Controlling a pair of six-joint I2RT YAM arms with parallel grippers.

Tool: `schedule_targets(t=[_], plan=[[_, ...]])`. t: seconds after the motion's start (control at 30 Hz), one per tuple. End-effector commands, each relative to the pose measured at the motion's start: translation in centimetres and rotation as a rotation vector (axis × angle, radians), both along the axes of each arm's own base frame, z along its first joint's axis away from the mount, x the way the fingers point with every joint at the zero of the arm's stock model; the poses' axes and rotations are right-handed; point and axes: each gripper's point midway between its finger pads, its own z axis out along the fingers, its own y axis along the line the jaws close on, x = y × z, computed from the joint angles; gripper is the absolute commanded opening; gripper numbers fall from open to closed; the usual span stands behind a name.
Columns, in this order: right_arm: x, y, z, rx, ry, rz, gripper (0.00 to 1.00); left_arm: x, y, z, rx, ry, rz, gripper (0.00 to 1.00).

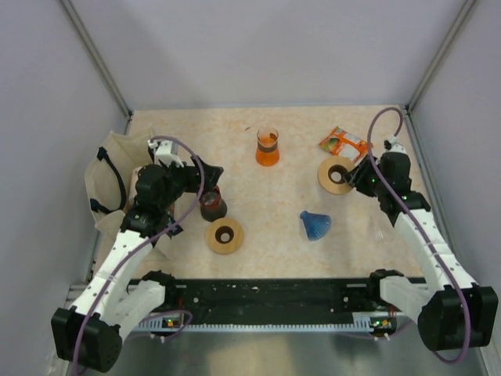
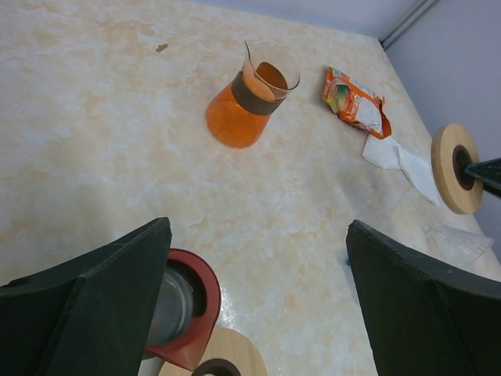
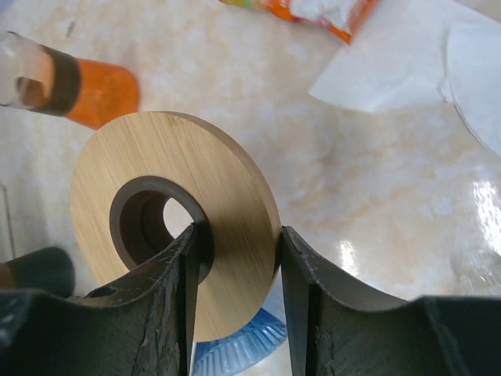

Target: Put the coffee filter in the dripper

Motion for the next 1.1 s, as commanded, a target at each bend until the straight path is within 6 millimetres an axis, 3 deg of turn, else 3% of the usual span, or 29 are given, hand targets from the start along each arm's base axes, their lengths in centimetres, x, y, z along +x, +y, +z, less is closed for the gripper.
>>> schedule_targets(t=[0.0,0.33,0.47,0.6,0.73,0.93,1.07], plan=[[2.8,3.5,7.3,0.018,-0.154,0.099,0.22,0.0,-0.5,1.1,-0.028,-0.023,-0.020,0.99],[12.3,12.9,11.9,0.095,-0.150,0.168,0.24,0.2,0.0,0.2,-0.024,0.001,0.013,0.99],[16.2,16.0,11.6,0.125,-0.124,0.189,0.22,0.2,0.3,-0.3,-0.016,0.014,0.028,0.99],[18.6,18.9,11.7,0.151,-0.106,0.236,0.22,0.5,0.7,-0.5,-0.002,0.018,0.053,0.99],[20.1,20.5,9.5,0.112,-0.060,0.239,0.22,0.3,1.3,-1.7,0.032,0.060,0.081,0.99],[21.9,21.1,6.9,0.086,-0.008,0.209,0.22,0.0,1.8,-1.5,0.039,0.045,0.098,0.99],[22.2,22.6,5.5,0.090,0.027,0.245,0.22,-0.1,1.8,-1.5,0.039,0.042,0.100,0.99]])
